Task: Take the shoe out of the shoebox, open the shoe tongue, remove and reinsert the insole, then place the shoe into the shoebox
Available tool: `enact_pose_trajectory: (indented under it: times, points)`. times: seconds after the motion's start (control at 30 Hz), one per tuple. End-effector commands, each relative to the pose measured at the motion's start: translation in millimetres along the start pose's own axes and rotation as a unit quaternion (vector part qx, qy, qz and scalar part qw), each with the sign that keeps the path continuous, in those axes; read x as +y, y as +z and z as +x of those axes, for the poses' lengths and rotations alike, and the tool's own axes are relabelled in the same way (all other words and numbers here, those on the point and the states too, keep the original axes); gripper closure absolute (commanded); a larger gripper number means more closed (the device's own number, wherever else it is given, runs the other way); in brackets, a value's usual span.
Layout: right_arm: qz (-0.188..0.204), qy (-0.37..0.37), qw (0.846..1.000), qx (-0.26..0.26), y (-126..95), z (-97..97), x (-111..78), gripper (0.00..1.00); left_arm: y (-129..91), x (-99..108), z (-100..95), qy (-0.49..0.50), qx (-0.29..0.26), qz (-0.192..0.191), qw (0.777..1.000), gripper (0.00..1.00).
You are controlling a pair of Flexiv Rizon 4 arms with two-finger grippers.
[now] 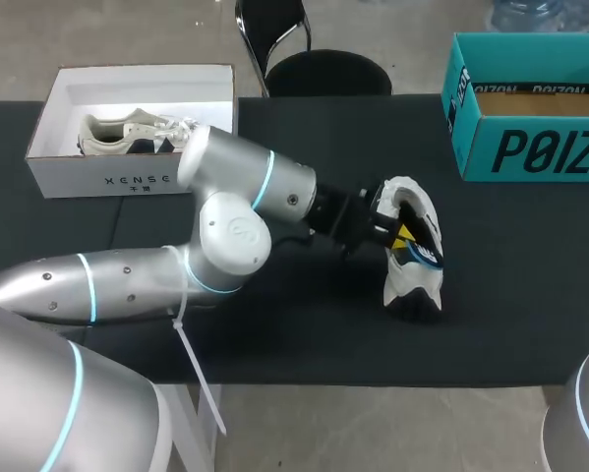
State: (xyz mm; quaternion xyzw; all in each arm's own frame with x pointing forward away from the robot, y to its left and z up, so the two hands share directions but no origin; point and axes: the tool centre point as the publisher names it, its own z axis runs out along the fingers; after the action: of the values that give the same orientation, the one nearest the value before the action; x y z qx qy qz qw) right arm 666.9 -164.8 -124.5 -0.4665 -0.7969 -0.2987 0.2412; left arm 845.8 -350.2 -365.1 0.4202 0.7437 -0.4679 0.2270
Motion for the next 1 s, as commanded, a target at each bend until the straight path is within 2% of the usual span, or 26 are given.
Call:
enact_pose_trajectory:
  times: [0.03, 0.13, 0.17, 0.2, 0.27, 0.7, 0.77, 0.8, 0.83, 0.87, 1.0]
  points:
    - [0.001, 0.000, 1.000, -0.001, 0, -0.2, -0.4, 0.00, 3, 6, -6.0, -0.002, 0.007, -0.006, 1.000, 1.00]
    - [0.001, 0.000, 1.000, -0.001, 0, -0.2, -0.4, 0.00, 1, 0, -9.8, -0.001, 0.006, 0.000, 1.000, 1.00]
    - [0.001, 0.000, 1.000, -0.001, 0, -0.2, -0.4, 0.00, 1, -3, -10.1, -0.002, 0.006, 0.003, 1.000, 0.69]
    - [0.001, 0.000, 1.000, -0.001, 0, -0.2, -0.4, 0.00, 0, -5, -10.4, -0.003, 0.005, 0.006, 1.000, 0.53]
    - [0.001, 0.000, 1.000, -0.001, 0, -0.2, -0.4, 0.00, -2, -11, -11.2, -0.004, 0.004, 0.010, 1.000, 0.45]
    - [0.001, 0.000, 1.000, -0.001, 0, -0.2, -0.4, 0.00, -10, -36, -9.9, -0.011, -0.002, 0.025, 1.000, 0.62]
    - [0.001, 0.000, 1.000, -0.001, 0, -0.2, -0.4, 0.00, -8, -38, -7.1, -0.014, 0.001, 0.028, 1.000, 0.69]
    - [0.001, 0.000, 1.000, -0.001, 0, -0.2, -0.4, 0.00, -6, -39, -5.7, -0.015, 0.001, 0.030, 0.999, 0.79]
    - [0.001, 0.000, 1.000, -0.001, 0, -0.2, -0.4, 0.00, -4, -39, -4.7, -0.015, 0.002, 0.031, 0.999, 0.97]
    - [0.001, 0.000, 1.000, -0.001, 0, -0.2, -0.4, 0.00, -3, -40, -4.0, -0.016, 0.002, 0.033, 0.999, 1.00]
    - [0.001, 0.000, 1.000, -0.001, 0, -0.2, -0.4, 0.00, 1, -42, -3.8, -0.017, 0.001, 0.037, 0.999, 1.00]
